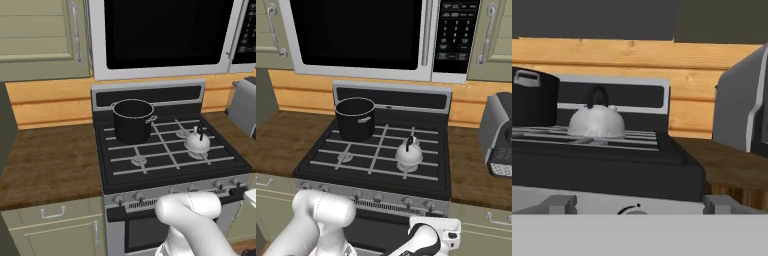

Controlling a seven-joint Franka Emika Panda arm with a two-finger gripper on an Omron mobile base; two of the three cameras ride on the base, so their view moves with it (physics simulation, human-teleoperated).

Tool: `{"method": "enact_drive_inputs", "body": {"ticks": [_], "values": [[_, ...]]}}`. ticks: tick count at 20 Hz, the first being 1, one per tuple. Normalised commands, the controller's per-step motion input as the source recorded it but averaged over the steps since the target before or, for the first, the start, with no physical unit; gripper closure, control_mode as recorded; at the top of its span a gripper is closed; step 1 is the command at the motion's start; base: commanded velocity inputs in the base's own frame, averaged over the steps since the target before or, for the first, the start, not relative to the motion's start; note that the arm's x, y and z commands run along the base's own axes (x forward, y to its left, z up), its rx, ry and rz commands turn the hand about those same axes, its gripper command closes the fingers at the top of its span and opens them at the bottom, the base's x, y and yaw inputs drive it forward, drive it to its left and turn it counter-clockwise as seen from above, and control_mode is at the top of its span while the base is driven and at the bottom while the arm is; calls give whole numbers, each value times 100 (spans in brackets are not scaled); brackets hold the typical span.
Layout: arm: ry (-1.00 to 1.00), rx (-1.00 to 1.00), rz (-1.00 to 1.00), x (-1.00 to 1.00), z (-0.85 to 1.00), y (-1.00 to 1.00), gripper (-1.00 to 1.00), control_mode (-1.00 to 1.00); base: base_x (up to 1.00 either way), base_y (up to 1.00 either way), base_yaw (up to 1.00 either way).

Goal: Pick the kettle from the counter and place it on a stove burner. Then turn the burner on.

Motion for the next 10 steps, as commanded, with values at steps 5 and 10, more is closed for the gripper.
{"method": "enact_drive_inputs", "body": {"ticks": [5,10], "values": [[0,4,0,0,-16,0,-100,-100,0,0,0],[0,6,0,5,-17,0,-100,-100,0,0,0]]}}
